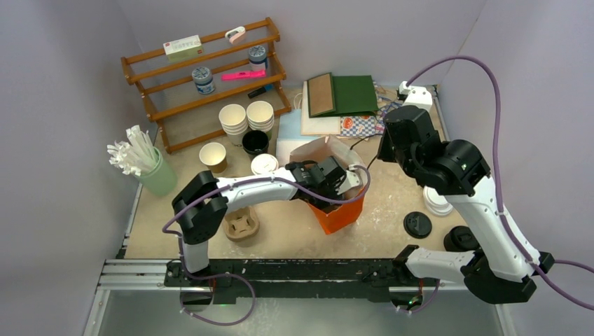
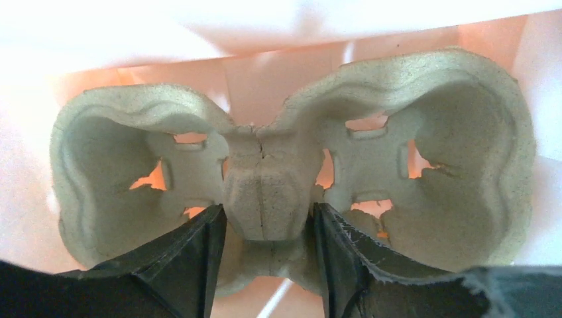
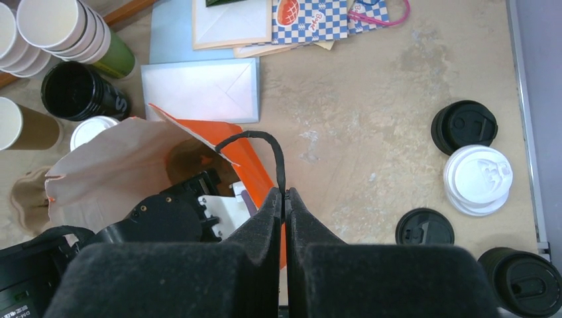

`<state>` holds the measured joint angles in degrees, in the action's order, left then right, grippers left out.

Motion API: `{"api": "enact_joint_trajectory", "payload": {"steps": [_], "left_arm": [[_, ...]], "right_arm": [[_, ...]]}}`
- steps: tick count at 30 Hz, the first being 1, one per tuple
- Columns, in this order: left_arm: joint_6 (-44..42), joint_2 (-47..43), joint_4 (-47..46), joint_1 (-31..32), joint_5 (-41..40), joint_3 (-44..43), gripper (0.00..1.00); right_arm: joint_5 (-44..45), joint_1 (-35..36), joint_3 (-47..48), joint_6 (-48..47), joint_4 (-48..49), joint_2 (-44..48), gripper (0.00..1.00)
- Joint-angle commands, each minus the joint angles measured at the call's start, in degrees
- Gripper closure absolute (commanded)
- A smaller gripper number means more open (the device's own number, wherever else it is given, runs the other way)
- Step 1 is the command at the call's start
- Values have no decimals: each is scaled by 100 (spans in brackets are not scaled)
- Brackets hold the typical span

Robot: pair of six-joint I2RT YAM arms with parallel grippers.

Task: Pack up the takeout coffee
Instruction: Place the cup tray in the takeout bag, then adjust the takeout bag at the center of the board.

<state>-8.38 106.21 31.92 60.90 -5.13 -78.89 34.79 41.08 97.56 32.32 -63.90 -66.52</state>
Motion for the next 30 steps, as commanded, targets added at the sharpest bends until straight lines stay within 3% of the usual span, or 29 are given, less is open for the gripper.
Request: {"api": "enact_joint_trajectory", "payload": {"steps": [1, 7, 13, 20, 30], "left_arm": [[-172, 43, 669, 53, -142, -514, 44], [68, -8, 1298, 53, 33, -1413, 23], [168, 5, 1880, 53, 233, -2111, 16], [384, -106, 2047, 45, 257, -2379, 14], [1178, -517, 2317, 27, -130, -3595, 12]], "right_arm": [[221, -36, 370, -137, 139, -51, 100], [240, -39, 350, -184, 155, -104, 100], [145, -39, 223, -149, 144, -115, 100], [107, -34, 198, -140, 141, -100, 100], [32, -38, -59, -55, 255, 67, 100]]}}
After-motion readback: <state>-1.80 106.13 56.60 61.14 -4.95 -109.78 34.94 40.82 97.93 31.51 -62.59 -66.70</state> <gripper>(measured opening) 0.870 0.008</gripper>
